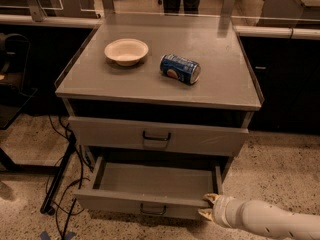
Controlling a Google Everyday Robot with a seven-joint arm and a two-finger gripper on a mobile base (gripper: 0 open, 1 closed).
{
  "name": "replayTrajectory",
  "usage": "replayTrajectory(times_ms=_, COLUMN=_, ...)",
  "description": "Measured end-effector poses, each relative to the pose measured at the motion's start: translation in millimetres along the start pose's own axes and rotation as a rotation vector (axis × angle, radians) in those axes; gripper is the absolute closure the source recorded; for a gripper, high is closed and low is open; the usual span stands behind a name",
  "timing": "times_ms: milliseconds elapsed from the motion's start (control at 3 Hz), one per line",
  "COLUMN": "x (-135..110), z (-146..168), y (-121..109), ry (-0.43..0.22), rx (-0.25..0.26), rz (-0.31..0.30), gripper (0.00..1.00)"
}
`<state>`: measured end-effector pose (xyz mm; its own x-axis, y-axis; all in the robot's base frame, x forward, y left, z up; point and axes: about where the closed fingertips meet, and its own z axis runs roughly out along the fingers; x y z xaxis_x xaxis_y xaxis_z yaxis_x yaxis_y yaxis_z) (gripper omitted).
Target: Open middle drawer
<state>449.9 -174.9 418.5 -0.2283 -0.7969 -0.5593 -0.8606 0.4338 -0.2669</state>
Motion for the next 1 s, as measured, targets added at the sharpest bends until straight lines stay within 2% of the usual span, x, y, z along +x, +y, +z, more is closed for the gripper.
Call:
replayTrajectory(times_ms=333, x=9.4, z=-11.0, y=9.1, ry=-0.009, rx=-0.006, rz=0.022, gripper=0.93)
replayTrajectory(times_ms=667, x=13.8, z=-22.4, y=21.0, ry=-0.018, rx=-0.006, rz=0.03, gripper=1.0)
replayTrajectory(times_ms=1000, x=12.7, z=-24.1, y=22.3, ry=-0.018, rx=-0.006, rz=0.03, gripper=0.98)
